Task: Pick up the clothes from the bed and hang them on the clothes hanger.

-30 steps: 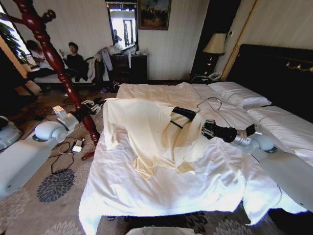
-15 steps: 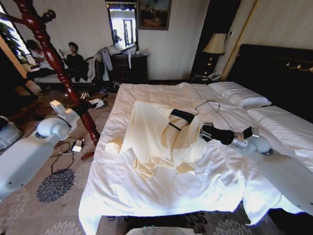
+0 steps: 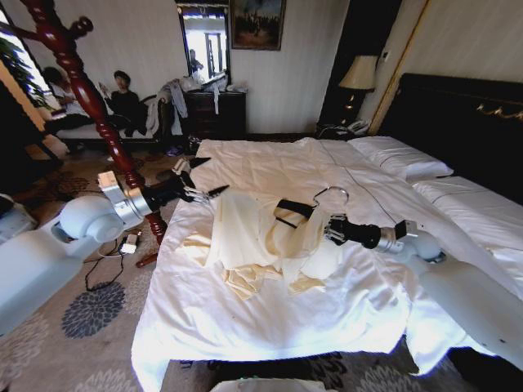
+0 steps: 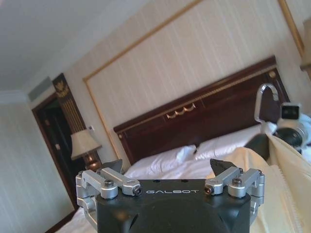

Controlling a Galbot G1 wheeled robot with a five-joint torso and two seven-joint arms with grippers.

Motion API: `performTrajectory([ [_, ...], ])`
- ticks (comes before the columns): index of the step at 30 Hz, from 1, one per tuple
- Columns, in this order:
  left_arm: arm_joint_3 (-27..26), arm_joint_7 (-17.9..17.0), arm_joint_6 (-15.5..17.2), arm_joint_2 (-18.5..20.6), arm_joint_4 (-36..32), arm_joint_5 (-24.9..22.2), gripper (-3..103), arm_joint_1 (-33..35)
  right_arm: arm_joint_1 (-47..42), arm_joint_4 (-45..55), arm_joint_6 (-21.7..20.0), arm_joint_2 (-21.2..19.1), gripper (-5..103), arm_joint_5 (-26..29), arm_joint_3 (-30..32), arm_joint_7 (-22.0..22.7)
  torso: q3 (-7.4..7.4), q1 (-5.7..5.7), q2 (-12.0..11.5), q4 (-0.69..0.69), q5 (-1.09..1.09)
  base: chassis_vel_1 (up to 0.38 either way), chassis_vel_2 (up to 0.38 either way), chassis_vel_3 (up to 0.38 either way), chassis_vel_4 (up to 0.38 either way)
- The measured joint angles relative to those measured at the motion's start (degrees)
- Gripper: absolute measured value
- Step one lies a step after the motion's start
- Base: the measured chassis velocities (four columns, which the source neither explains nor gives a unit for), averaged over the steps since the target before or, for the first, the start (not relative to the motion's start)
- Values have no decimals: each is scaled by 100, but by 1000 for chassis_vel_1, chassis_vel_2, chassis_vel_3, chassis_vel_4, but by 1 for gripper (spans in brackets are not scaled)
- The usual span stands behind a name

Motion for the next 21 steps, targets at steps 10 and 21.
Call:
performTrajectory([
  [10,546,278,37,102,39,601,100,-313,90,46,33,16,15,-176,-22,-66,0,0,0,0,0,0,0,0,0],
  [21,1810,193,326,-319,9,588,100,-1475,37,157,56,17,15,-310,-2,-59,0,1,0,-2,1,0,0,0,0],
])
